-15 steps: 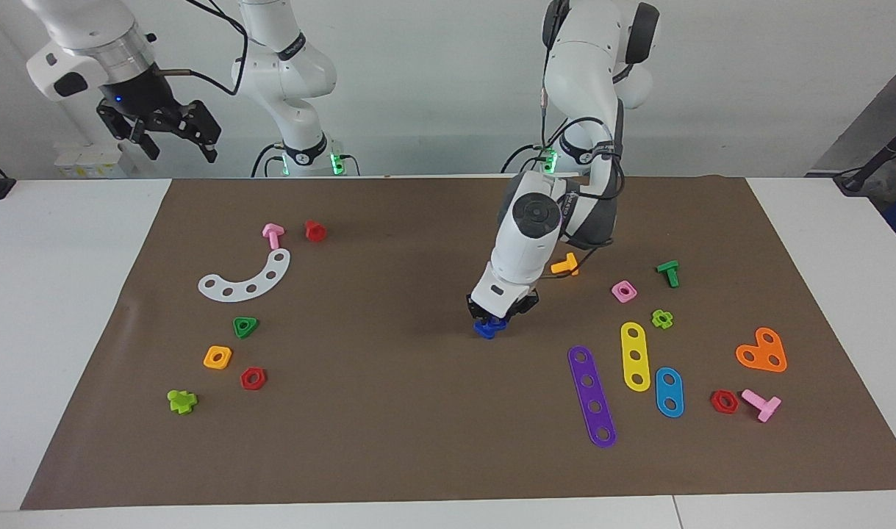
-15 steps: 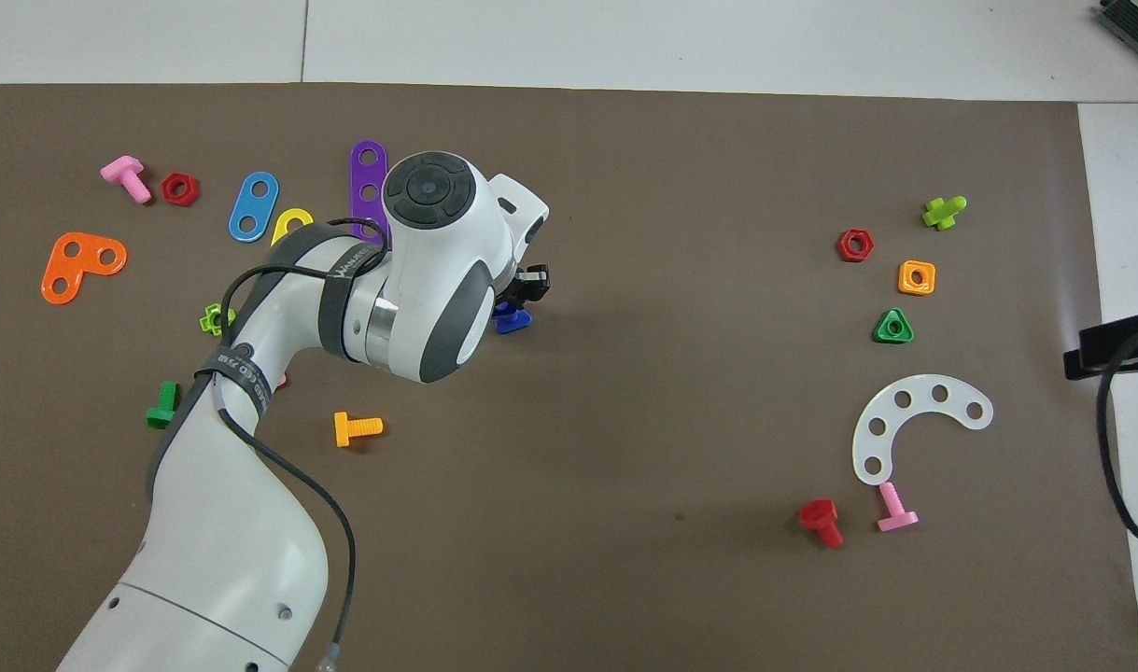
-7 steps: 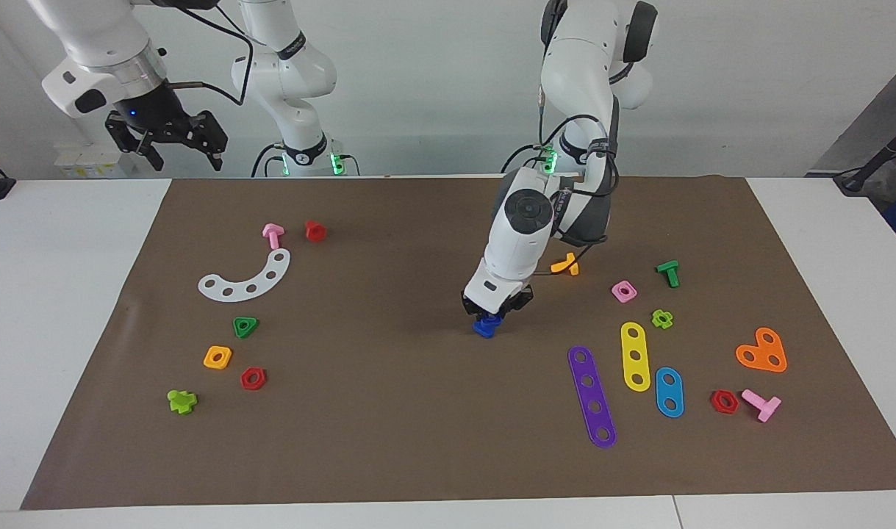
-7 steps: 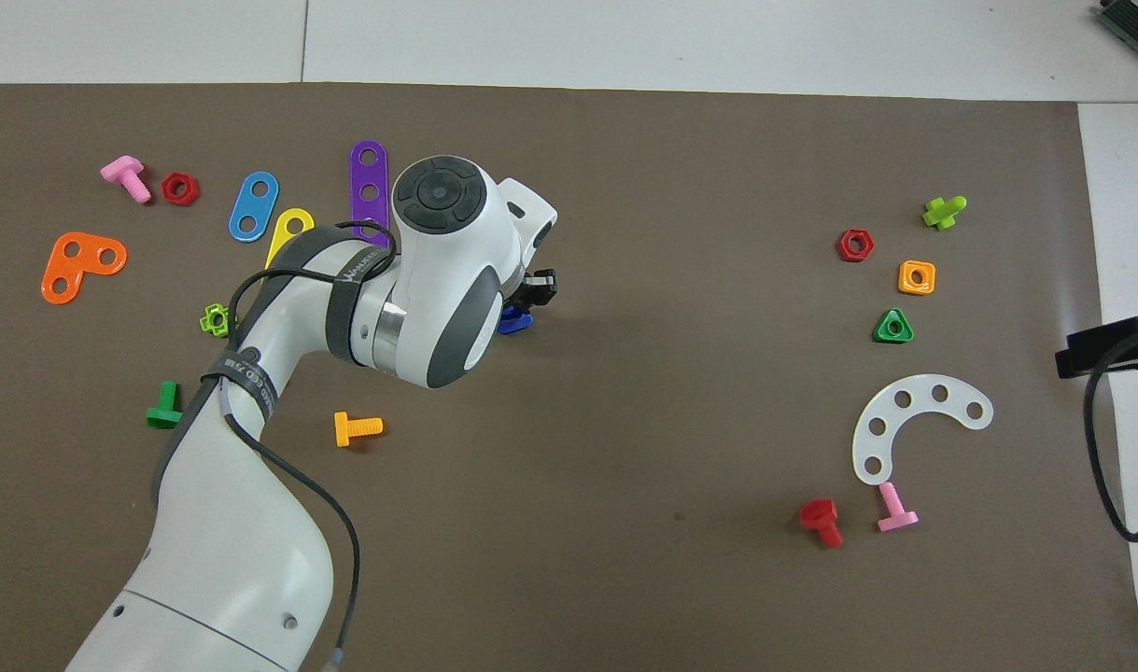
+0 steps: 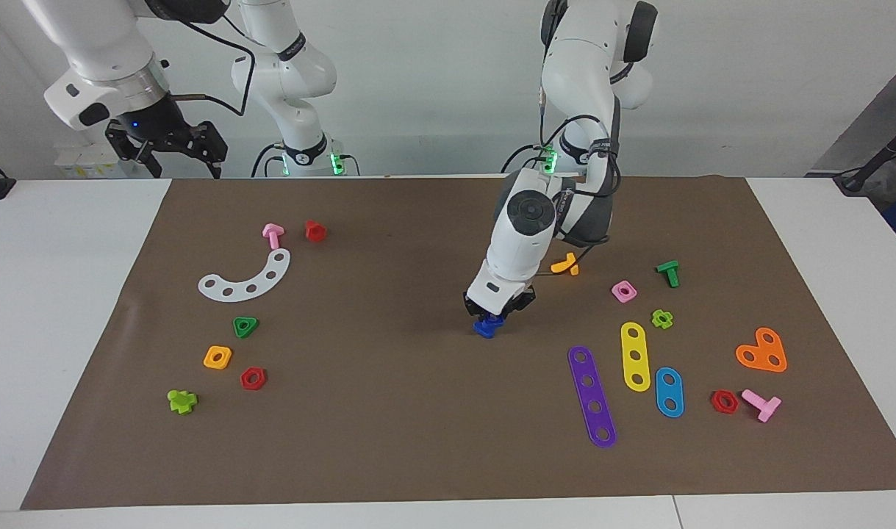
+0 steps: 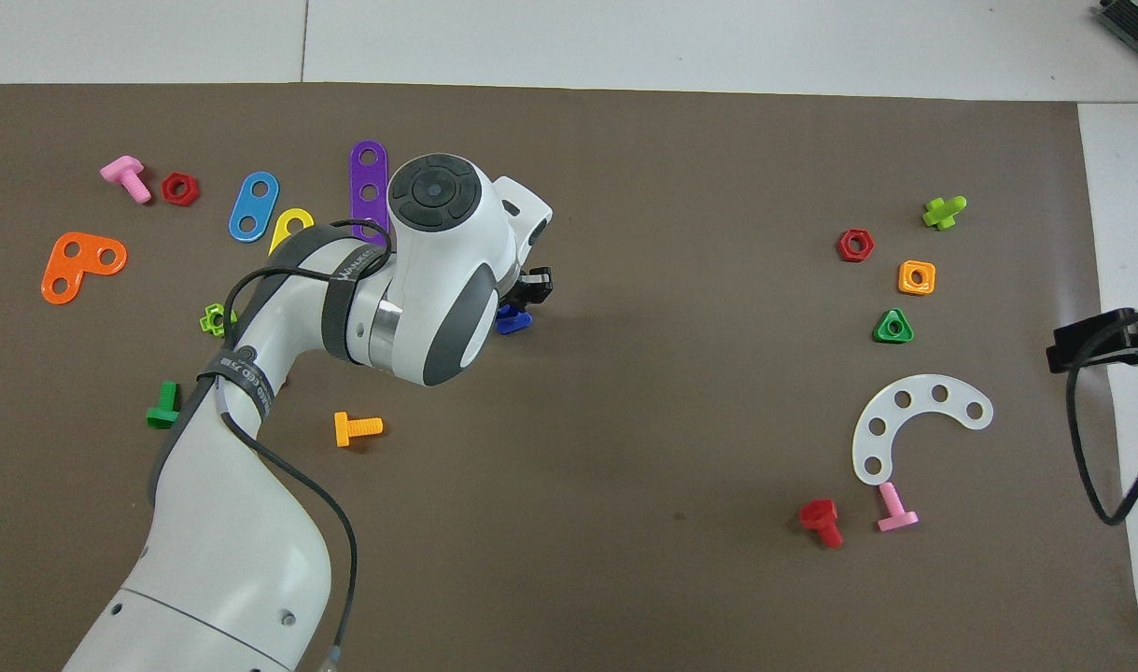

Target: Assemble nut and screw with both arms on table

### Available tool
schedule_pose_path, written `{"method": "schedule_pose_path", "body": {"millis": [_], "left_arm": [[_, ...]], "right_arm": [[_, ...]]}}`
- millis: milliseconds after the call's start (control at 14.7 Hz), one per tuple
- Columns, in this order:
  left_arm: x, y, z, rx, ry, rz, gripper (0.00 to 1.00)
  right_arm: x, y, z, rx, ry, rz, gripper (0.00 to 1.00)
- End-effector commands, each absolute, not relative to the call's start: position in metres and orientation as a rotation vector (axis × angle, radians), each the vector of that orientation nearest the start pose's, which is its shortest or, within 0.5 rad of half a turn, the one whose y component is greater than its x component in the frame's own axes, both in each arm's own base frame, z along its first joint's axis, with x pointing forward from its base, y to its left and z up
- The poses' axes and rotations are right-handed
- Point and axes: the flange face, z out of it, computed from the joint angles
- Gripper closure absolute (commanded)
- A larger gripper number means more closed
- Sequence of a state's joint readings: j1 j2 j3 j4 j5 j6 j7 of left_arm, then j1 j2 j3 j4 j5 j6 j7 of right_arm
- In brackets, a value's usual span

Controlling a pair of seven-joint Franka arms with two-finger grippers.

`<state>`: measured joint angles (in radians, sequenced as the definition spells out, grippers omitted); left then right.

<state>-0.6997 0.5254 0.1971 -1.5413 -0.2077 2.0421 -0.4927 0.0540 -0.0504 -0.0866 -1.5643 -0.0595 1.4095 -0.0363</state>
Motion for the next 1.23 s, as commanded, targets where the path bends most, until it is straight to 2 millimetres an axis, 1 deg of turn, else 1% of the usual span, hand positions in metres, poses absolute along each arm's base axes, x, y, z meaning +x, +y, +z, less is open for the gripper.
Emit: {"method": "schedule_pose_path", "body": {"millis": [0, 136, 204, 408, 476, 613, 749, 1157], "left_arm": [[0.594, -0.355, 0.348, -3.223, -0.149, 0.108, 1.0], [0.6, -0.352, 0.355, -3.237, -0.169, 0.097, 1.0], [0.602, -0.35, 0.354, -3.236, -0.176, 0.099, 1.0], [0.601, -0.351, 0.355, -3.234, -0.178, 0.109, 1.0], [0.599, -0.354, 0.354, -3.234, -0.174, 0.111, 1.0], [0.598, -0.356, 0.355, -3.232, -0.196, 0.113, 1.0], [0.598, -0.359, 0.358, -3.235, -0.192, 0.11, 1.0], [0.594, -0.363, 0.357, -3.234, -0.183, 0.119, 1.0]], "right_arm": [[0.518, -0.027, 0.641, -3.206, -0.03, 0.16, 0.0], [0.518, -0.026, 0.642, -3.196, -0.027, 0.154, 0.0], [0.518, -0.03, 0.641, -3.187, -0.016, 0.154, 0.0], [0.518, -0.028, 0.641, -3.186, -0.014, 0.153, 0.0], [0.518, -0.029, 0.641, -3.184, -0.002, 0.153, 0.0], [0.519, -0.025, 0.642, -3.143, 0.064, 0.138, 0.0], [0.521, -0.025, 0.643, -3.146, 0.055, 0.112, 0.0], [0.521, -0.026, 0.644, -3.149, 0.057, 0.11, 0.0]]}}
